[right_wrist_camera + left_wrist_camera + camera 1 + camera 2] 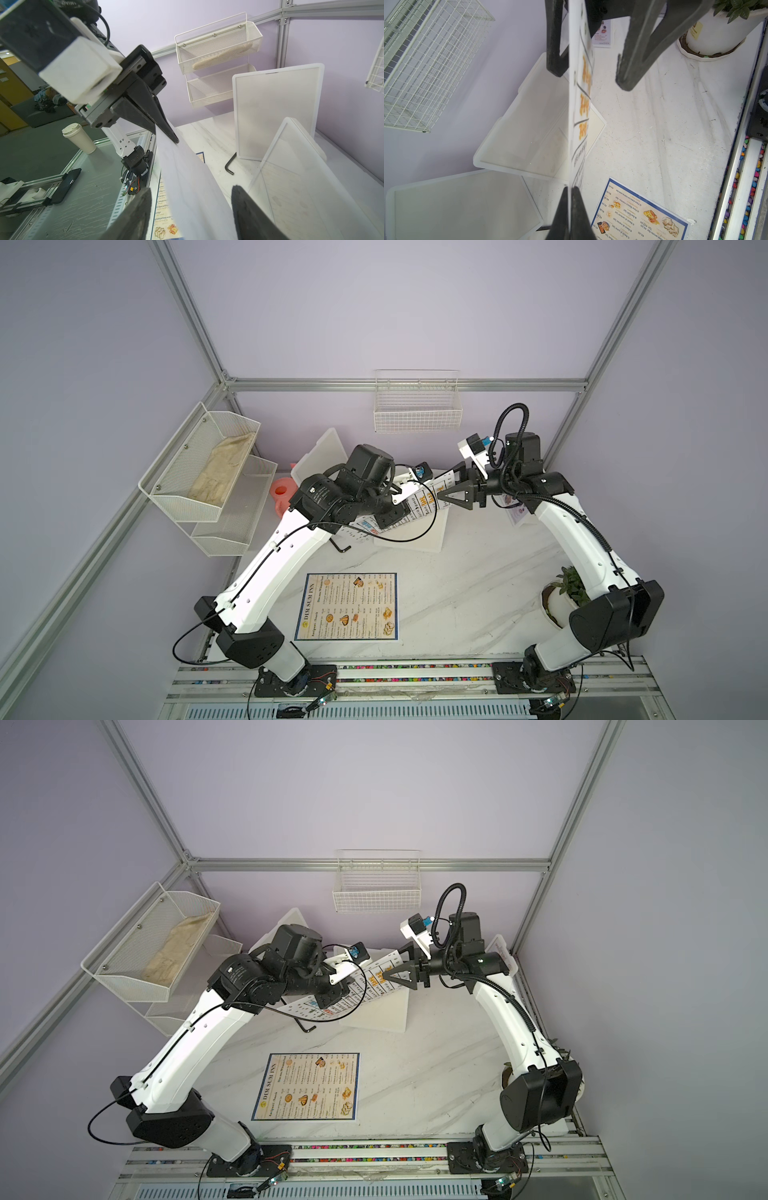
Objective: Insert the menus into the narrow rack
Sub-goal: Pick up the menu from the center of the board.
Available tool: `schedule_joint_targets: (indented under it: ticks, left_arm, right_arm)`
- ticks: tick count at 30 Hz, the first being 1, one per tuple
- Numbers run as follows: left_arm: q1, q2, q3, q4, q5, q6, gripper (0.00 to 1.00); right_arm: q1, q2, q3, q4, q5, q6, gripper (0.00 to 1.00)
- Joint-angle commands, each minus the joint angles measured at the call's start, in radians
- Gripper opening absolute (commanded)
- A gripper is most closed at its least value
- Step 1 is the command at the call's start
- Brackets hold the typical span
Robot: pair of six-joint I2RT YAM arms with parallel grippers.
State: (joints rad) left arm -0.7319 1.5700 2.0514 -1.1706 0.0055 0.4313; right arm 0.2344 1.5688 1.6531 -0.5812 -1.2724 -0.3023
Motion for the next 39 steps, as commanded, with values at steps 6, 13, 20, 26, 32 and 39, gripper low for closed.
schedule_joint_targets:
  ticks: [6, 13, 20, 26, 32, 39]
  left_arm:
    - [-0.001, -0.016, 0.048, 0.018, -0.013, 0.014, 0.00]
    - [-0.001, -0.010, 0.049, 0.017, -0.029, 0.018, 0.00]
    - [-0.003, -0.004, 0.061, 0.017, -0.020, 0.018, 0.00]
    - [-0.003, 0.001, 0.067, 0.018, -0.016, 0.015, 0.00]
    - [-0.003, 0.007, 0.075, 0.017, -0.022, 0.005, 0.00]
    - [-0.003, 0.021, 0.087, 0.030, -0.076, -0.019, 0.00]
  right_arm:
    - [0.012, -0.019, 0.032, -0.032, -0.004, -0.057, 0.53]
    - [0.013, -0.041, 0.042, -0.039, 0.003, -0.057, 0.48]
    - [0.013, -0.042, 0.061, -0.078, 0.025, -0.081, 0.41]
    - [0.015, -0.039, 0.068, -0.090, 0.031, -0.088, 0.32]
    - [0.017, -0.050, 0.060, -0.090, 0.041, -0.092, 0.18]
    - [0.017, -0.078, 0.029, -0.048, 0.051, -0.068, 0.05]
